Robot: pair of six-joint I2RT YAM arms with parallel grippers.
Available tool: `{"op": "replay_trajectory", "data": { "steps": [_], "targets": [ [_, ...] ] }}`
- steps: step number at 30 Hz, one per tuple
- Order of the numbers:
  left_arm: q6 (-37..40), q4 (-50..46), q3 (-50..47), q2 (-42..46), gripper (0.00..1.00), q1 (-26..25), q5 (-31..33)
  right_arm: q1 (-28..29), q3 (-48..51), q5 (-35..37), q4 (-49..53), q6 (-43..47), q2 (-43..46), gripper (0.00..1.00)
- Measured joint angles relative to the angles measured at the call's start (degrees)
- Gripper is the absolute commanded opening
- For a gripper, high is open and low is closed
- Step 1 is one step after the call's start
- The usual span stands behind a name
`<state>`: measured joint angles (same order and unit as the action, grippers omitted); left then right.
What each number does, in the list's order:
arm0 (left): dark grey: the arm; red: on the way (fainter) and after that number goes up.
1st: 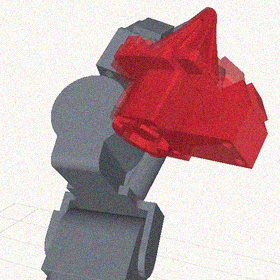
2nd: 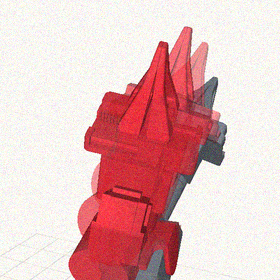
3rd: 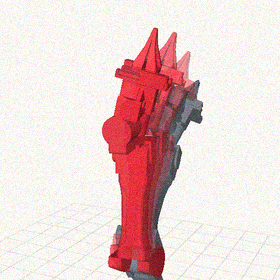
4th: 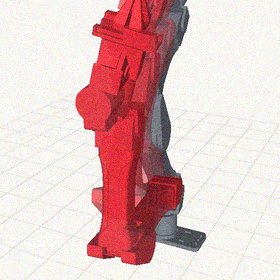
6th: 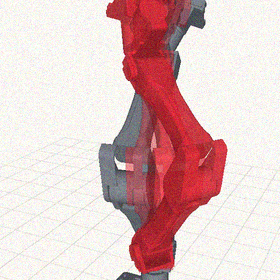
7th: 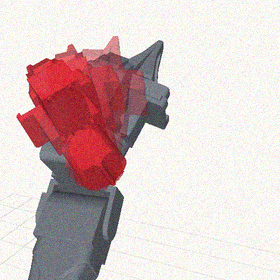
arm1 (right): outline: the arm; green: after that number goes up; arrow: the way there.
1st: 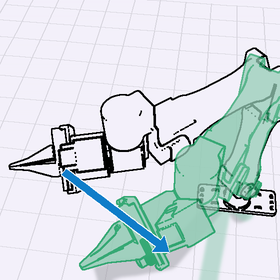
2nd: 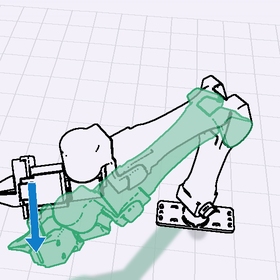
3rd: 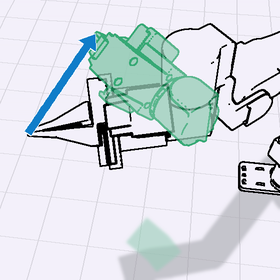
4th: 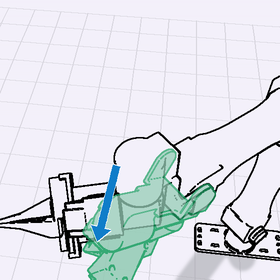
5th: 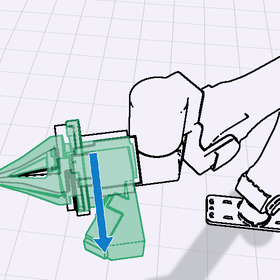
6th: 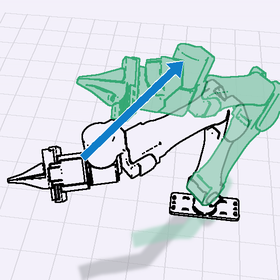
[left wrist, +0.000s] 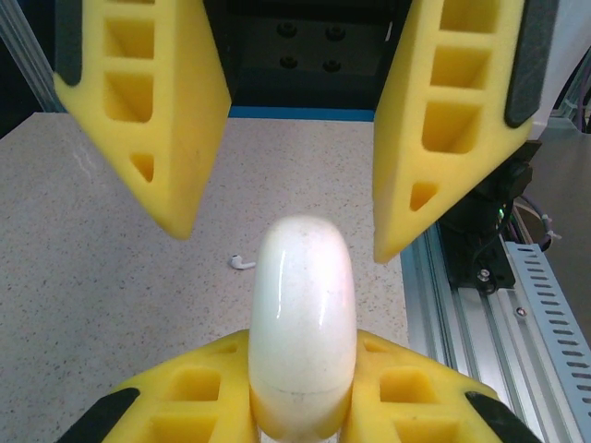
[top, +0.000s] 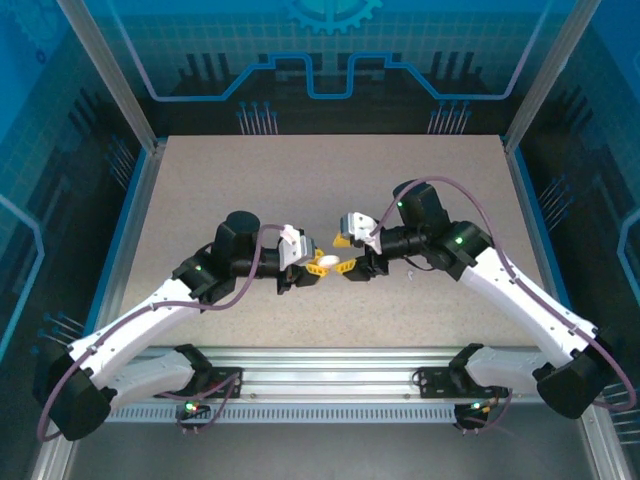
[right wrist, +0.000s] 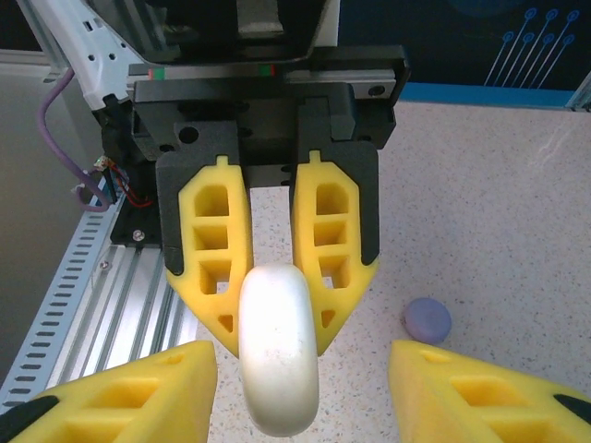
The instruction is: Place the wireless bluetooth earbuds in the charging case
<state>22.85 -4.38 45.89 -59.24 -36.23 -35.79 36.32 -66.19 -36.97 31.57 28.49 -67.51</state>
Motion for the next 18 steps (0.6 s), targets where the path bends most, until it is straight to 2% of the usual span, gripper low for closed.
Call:
{"op": "replay_trajectory", "data": {
  "steps": [18],
  "targets": [
    [0.0,0.2,0.0,0.1,0.21,0.0,0.0,0.0,-0.1,0.5,-0.7,-0.2,-1.7,0.51]
  ]
}}
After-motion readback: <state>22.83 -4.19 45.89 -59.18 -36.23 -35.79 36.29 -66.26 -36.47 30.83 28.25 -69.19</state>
